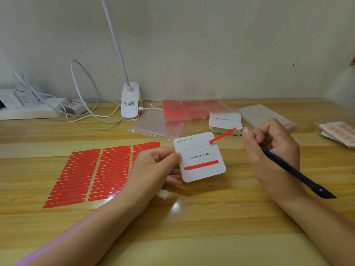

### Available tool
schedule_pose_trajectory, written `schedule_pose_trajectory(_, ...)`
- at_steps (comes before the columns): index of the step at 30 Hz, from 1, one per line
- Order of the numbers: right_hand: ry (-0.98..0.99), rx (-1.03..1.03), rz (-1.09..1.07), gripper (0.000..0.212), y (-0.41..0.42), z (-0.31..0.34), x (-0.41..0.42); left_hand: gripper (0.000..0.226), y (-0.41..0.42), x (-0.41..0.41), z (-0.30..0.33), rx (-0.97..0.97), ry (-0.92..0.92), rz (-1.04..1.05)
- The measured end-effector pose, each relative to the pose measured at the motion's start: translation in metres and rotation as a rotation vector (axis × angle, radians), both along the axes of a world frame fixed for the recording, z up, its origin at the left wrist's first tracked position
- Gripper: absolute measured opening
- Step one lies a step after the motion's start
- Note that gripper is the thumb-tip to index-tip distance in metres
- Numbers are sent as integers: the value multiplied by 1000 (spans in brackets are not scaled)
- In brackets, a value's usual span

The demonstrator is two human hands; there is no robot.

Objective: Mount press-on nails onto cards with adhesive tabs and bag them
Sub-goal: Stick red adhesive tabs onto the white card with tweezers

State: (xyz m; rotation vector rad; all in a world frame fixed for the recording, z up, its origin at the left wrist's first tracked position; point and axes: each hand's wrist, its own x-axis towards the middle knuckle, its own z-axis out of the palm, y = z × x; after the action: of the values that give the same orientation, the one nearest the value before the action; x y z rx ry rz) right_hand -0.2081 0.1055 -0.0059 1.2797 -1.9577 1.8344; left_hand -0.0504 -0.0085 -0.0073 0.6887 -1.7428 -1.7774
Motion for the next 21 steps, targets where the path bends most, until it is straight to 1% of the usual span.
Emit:
schedule_pose_trajectory(9, 14, -14, -72, 33, 4, 9, -15, 43, 0, 1, 1, 4, 0, -4)
schedule_pose_trajectory(12, 16, 91, -54, 29, 5, 6, -23, 41, 0, 1, 1, 7, 2, -3)
schedule_pose_trajectory(17, -1, 294, -16, 24, 4, -4, -31, 45, 1, 1, 2, 10, 5, -2)
schedule_pose_trajectory(21, 37, 414, -39, 24, 3, -7, -39, 42, 1, 0, 1, 10, -2, 7)
